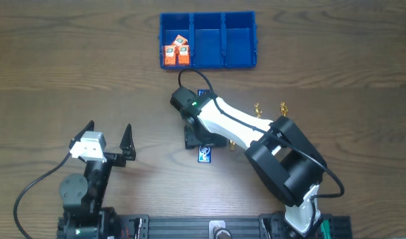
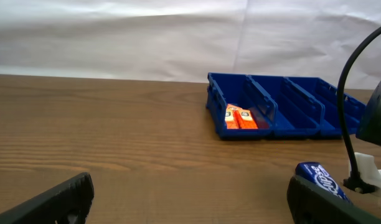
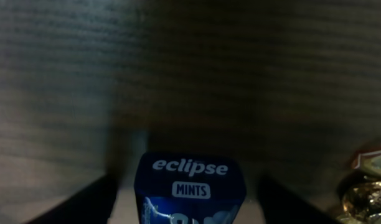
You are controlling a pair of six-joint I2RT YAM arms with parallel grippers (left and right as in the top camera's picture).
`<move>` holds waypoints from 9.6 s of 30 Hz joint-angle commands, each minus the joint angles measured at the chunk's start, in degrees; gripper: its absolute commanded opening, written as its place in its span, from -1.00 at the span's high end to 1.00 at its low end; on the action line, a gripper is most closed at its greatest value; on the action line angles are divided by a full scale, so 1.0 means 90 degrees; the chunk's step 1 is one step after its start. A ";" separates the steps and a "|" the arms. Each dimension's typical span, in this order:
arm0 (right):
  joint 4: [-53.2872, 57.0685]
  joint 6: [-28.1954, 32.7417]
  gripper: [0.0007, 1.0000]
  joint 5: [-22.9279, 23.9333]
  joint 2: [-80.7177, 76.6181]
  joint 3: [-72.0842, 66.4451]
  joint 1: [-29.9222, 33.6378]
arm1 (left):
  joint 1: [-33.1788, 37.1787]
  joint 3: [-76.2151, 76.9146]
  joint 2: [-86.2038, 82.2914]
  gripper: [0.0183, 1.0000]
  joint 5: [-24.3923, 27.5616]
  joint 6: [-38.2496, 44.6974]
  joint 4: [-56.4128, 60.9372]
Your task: Sort Candies Into Trays
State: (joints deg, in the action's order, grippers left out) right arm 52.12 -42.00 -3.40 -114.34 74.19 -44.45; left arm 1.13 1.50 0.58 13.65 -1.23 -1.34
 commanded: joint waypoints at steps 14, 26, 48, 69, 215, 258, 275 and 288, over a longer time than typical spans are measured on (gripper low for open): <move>-0.0024 0.0012 0.75 0.0306 0.0493 -0.0046 -0.0012 | 0.0039 -0.0131 -0.0041 -0.99 0.0138 0.0070 -0.0197; 0.1384 0.1083 0.82 0.2266 0.0959 0.3524 0.0835 | 0.0039 -0.0134 -0.0041 -0.99 0.0138 0.0070 -0.0197; -0.2776 0.2798 0.85 0.3143 -0.1294 0.4481 0.1685 | 0.0039 -0.0134 -0.0041 -1.00 0.0138 0.0068 -0.0197; -0.2827 0.2800 -0.71 0.3235 -0.1651 0.4478 0.1702 | 0.0039 -0.0134 -0.0041 -1.00 0.0138 0.0070 -0.0197; -0.0879 0.1280 -1.00 0.0826 0.2900 -0.1853 0.1112 | 0.0039 -0.0134 -0.0041 -1.00 0.0138 0.0070 -0.0199; -0.1549 0.0998 -0.31 0.0529 0.1712 -0.2465 0.1078 | 0.0039 -0.0134 -0.0041 -0.99 0.0138 0.0070 -0.0197; -0.1581 0.0998 0.40 0.0580 0.1688 -0.2487 0.1078 | 0.0039 -0.0134 -0.0041 -1.00 0.0138 0.0068 -0.0199; -0.1224 0.1025 0.75 0.0855 0.1972 -0.2006 0.1163 | 0.0039 -0.0131 -0.0041 -1.00 0.0138 0.0070 -0.0197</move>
State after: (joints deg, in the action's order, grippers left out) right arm 38.89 -32.86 1.32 -98.10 52.69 -34.94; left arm 1.13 1.50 0.58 13.65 -1.23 -1.34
